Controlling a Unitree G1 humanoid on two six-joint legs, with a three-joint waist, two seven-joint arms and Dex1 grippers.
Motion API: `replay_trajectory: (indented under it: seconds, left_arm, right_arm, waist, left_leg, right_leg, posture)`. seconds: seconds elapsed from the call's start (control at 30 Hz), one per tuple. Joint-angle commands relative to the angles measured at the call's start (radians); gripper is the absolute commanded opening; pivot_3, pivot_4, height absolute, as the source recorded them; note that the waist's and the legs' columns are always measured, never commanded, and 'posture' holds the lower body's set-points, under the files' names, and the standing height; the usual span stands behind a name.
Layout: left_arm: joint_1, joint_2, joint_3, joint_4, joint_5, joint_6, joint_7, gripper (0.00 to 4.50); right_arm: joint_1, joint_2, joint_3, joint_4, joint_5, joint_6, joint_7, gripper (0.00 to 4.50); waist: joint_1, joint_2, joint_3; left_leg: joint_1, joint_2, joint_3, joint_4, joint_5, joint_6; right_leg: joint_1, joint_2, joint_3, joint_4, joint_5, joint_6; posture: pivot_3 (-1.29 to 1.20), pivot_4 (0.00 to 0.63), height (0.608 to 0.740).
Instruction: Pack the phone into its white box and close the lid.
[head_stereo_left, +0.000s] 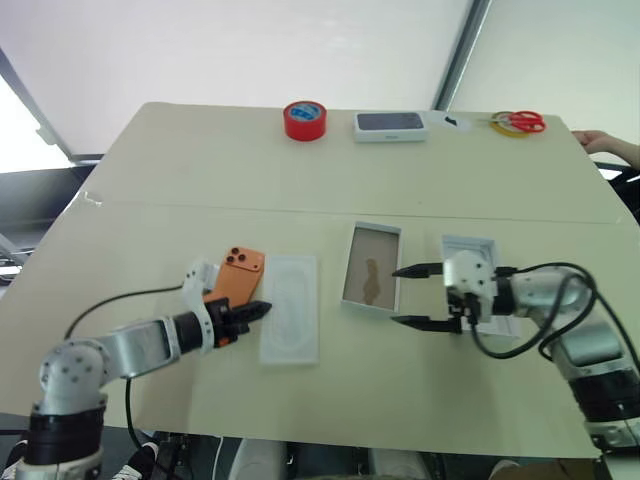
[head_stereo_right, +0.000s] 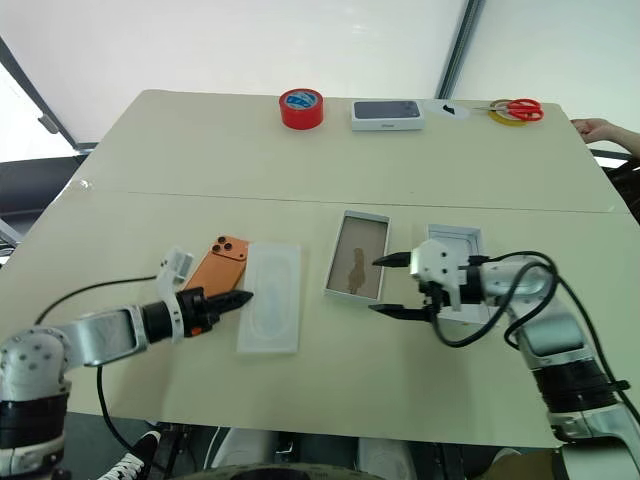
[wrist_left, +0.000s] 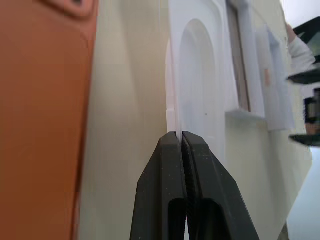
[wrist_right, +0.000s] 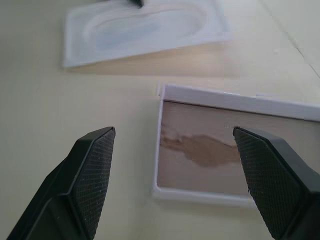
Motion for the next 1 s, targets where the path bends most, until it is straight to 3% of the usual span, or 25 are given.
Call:
replay_trajectory:
  seconds: [0.03, 0.17, 0.27, 0.47, 0.67, 0.9, 1.0]
  left_arm:
    - [-0.051, 0.039, 0.015, -0.007, -0.010, -0.018, -0.046, 0.01]
    - [-0.078, 0.028, -0.002, 0.042, -0.031, -0.027, -0.005, 0.01]
    - [-0.096, 0.019, -0.004, 0.059, -0.070, -0.038, -0.003, 0.00]
    - [-0.138, 0.018, -0.006, 0.096, -0.154, -0.050, 0.003, 0.00]
    - [-0.172, 0.000, -0.033, 0.079, -0.197, -0.078, 0.021, 0.00]
    - [-0.233, -0.052, -0.089, 0.107, -0.028, -0.130, -0.037, 0.00]
    - [-0.274, -0.092, -0.110, 0.141, 0.025, -0.136, -0.054, 0.00]
  right_arm:
    - [-0.071, 0.049, 0.051, 0.036, -0.106, 0.005, -0.105, 3.97]
    - [-0.080, 0.055, 0.079, 0.016, -0.100, 0.046, -0.082, 3.97]
    - [-0.079, 0.058, 0.118, -0.003, -0.117, 0.045, -0.067, 3.15]
    - [-0.088, 0.057, 0.151, 0.006, -0.143, 0.026, -0.060, 0.12]
    - [-0.084, 0.096, 0.138, -0.039, -0.083, 0.035, -0.043, 0.05]
    - [-0.101, 0.134, 0.133, -0.077, -0.028, 0.160, -0.058, 0.05]
    - [-0.094, 0.125, 0.126, -0.077, -0.029, 0.148, -0.049, 0.81]
  waist:
    - [-0.004, -0.001, 0.001]
    - [0.000, -0.001, 0.001]
    - [-0.003, -0.002, 0.001]
    - [-0.003, -0.002, 0.001]
    - [-0.005, -0.002, 0.001]
    - [-0.002, -0.002, 0.002]
    - [0.001, -0.002, 0.002]
  left_leg:
    - [-0.001, 0.000, 0.000, 0.000, 0.000, 0.000]
    - [-0.001, 0.000, 0.000, 0.000, 0.000, -0.001]
    - [-0.001, 0.000, 0.000, 0.000, 0.000, -0.001]
    - [-0.001, 0.000, 0.000, 0.000, 0.000, 0.000]
    - [-0.001, 0.000, 0.000, 0.000, 0.000, -0.001]
    - [-0.001, 0.000, 0.000, 0.000, 0.000, -0.001]
    - [-0.002, 0.000, 0.000, 0.000, 0.000, -0.001]
  right_leg:
    - [-0.001, 0.000, 0.000, 0.000, 0.000, 0.000]
    - [-0.002, 0.000, 0.000, 0.000, 0.000, 0.000]
    - [-0.002, 0.000, 0.000, 0.000, 0.000, 0.000]
    - [-0.002, 0.000, 0.000, 0.000, 0.000, 0.000]
    - [-0.002, 0.000, 0.000, 0.000, 0.000, 0.000]
    - [-0.002, 0.000, 0.000, 0.000, 0.000, 0.001]
    - [-0.002, 0.000, 0.000, 0.000, 0.000, 0.001]
  posture:
    - [0.00, 0.150, 0.740]
    - [0.00, 0.150, 0.740]
    - [0.00, 0.150, 0.740]
    - [0.00, 0.150, 0.740]
    - [0.00, 0.150, 0.740]
    - [0.00, 0.150, 0.740]
    - [0.00, 0.150, 0.740]
